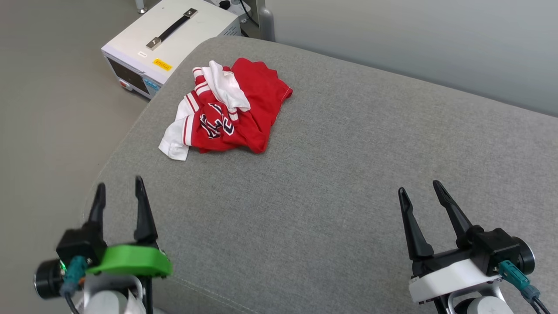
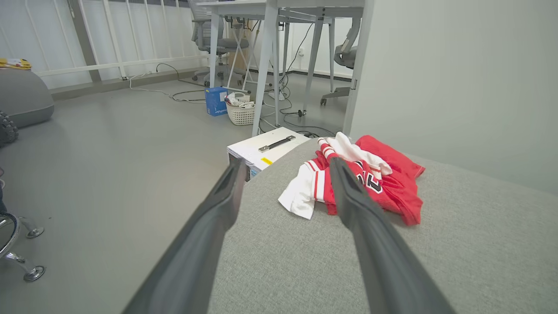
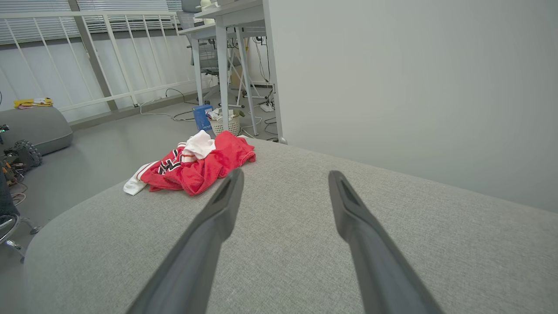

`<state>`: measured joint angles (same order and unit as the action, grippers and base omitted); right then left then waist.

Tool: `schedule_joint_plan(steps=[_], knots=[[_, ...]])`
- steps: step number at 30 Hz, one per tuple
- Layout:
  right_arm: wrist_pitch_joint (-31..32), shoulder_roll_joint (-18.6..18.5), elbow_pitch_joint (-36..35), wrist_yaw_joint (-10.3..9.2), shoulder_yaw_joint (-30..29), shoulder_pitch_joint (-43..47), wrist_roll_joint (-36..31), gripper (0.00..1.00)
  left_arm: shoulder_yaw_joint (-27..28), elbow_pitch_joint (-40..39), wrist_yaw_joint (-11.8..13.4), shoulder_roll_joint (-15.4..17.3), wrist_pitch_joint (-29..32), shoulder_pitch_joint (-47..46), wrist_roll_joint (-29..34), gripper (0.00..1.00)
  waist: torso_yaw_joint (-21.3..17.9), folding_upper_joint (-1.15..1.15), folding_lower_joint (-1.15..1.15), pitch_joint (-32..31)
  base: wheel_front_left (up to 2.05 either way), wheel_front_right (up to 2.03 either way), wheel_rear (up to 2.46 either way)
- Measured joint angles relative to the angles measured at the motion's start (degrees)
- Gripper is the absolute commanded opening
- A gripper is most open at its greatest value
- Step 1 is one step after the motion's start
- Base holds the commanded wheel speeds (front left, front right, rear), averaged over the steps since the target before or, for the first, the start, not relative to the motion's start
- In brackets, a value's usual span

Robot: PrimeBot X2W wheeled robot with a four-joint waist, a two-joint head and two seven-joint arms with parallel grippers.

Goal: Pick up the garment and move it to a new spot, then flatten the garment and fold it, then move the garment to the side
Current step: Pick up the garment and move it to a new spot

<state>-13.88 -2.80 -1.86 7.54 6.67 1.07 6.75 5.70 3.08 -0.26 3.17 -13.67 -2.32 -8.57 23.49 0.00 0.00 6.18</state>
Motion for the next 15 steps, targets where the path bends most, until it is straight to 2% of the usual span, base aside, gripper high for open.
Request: schedule_joint_plan(steps=[4,6,12,15], knots=[[-0.37,-0.32,-0.57,0.00,0.36,-0.69,-0.02,1.00,2.45,0.94,-3.26,1.62,-0.49,-6.60,-0.04,1.00,0.00,0.00,0.00,1.28,0.00,0.00,0.00],[-0.59,-1.33,-1.29,0.00,0.59,-2.22,-0.04,1.00,3.50,2.70,-5.12,4.17,-0.99,-12.98,-0.76,1.00,-0.25,0.00,0.00,2.71,0.00,0.00,0.00],[-0.71,-3.22,-2.94,0.00,-0.05,-5.21,-0.56,1.00,2.61,9.85,-6.66,10.92,-0.57,-27.11,-5.43,1.00,-1.61,0.00,0.00,6.48,0.00,0.00,0.00],[-0.77,-3.94,-3.66,0.00,-0.43,-6.64,-0.70,1.00,0.21,12.84,-7.06,14.58,2.96,-33.17,-8.17,1.00,-2.50,0.00,0.00,8.66,0.00,0.00,0.00]])
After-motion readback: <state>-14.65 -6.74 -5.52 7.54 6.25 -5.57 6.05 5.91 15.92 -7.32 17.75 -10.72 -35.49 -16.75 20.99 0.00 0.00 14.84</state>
